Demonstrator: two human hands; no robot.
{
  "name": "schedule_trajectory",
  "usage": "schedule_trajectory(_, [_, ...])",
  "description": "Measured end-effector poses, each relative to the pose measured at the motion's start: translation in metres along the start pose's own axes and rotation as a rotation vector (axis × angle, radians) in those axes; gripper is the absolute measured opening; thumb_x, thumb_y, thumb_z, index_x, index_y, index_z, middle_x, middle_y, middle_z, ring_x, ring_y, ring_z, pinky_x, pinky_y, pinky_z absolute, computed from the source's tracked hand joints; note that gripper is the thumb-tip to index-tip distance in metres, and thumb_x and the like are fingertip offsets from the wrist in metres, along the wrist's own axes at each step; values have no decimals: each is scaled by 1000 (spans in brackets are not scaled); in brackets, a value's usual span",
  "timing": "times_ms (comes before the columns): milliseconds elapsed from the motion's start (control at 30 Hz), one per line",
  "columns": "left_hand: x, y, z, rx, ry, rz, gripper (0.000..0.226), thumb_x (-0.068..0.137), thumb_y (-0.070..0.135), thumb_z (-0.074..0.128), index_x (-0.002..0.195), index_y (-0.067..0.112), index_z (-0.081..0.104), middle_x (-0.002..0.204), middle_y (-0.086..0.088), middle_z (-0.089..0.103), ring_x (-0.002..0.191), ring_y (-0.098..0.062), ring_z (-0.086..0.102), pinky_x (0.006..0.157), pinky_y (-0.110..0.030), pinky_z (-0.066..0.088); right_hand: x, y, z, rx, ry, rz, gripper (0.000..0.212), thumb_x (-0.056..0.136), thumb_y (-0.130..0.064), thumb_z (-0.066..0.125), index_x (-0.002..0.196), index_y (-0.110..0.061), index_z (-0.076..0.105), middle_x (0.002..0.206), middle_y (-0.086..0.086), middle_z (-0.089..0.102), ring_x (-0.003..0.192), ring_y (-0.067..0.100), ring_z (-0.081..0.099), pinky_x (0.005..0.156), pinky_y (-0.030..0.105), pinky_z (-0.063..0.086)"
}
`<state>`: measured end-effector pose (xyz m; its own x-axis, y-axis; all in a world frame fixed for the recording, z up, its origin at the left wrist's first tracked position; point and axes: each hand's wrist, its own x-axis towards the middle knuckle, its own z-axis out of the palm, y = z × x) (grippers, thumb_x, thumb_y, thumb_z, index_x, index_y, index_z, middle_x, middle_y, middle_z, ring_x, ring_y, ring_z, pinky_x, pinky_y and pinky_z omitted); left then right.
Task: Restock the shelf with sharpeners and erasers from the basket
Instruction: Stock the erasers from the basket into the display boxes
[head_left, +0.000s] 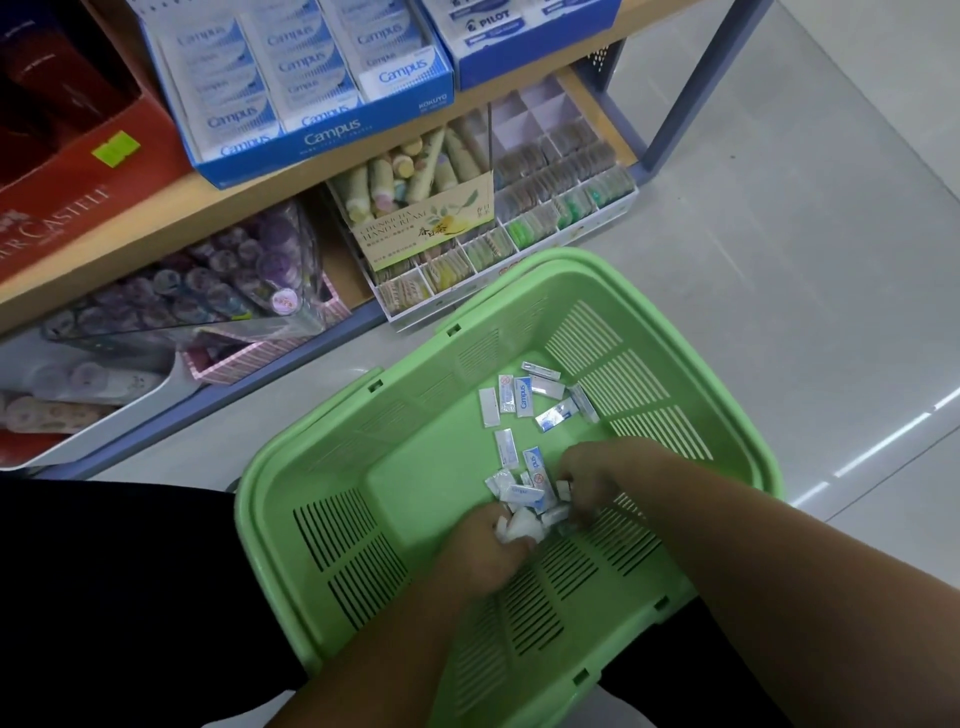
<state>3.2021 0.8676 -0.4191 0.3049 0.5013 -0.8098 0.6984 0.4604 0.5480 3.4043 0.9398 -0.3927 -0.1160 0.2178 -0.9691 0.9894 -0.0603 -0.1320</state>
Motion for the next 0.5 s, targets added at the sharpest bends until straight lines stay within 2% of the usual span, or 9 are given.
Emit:
schedule_trajectory(67, [1, 5, -10, -68, 11, -41, 42, 90, 34, 77, 125, 17, 64, 112, -3, 69, 91, -18, 64, 80, -22, 48, -9, 4, -9, 102, -23, -33, 24, 79, -34, 83, 95, -27, 66, 102, 0, 68, 93, 20, 67, 88, 38, 56])
schedule_trajectory(100, [1, 10, -16, -97, 12, -51, 42, 89, 34, 79, 124, 17, 64, 113, -5, 70, 87, -18, 64, 78, -25, 49, -9, 8, -13, 170, -12, -49, 21, 83, -30, 81, 95, -23, 65, 101, 2, 68, 90, 20, 69, 83, 35, 58])
schedule_trajectory(200, [-4, 30, -36, -141, 22, 0, 20, 92, 33, 76, 99, 18, 65, 85, -3, 66, 64, -11, 57, 59, -21, 47, -30, 8, -34, 421, 0, -105, 14, 92, -12, 73, 103, -11, 64, 95, 8, 71, 82, 22, 73, 73, 33, 63])
schedule_trajectory(267, [-16, 50, -55, -174, 16, 16, 19, 95, 36, 73, 98, 19, 64, 83, 0, 68, 62, -12, 59, 51, -19, 46, -47, 4, -47, 576, -15, -137, 9, 93, -3, 69, 100, -7, 65, 89, 6, 72, 79, 22, 71, 66, 30, 60])
schedule_trajectory(400, [-50, 88, -95, -243, -25, 50, 25, 92, 44, 73, 101, 22, 66, 89, 1, 73, 63, -14, 63, 56, -24, 48, -90, -2, -76, 793, -17, -232, 20, 91, -2, 71, 109, 6, 64, 96, 17, 71, 81, 24, 71, 74, 34, 60])
schedule_trajectory(500, [-81, 116, -119, -304, -1, 78, 36, 89, 45, 76, 104, 15, 64, 83, 0, 70, 58, -13, 61, 56, -25, 50, -134, -6, -96, 876, 27, -302, 27, 86, -1, 72, 107, 16, 66, 94, 23, 70, 85, 27, 71, 75, 34, 61])
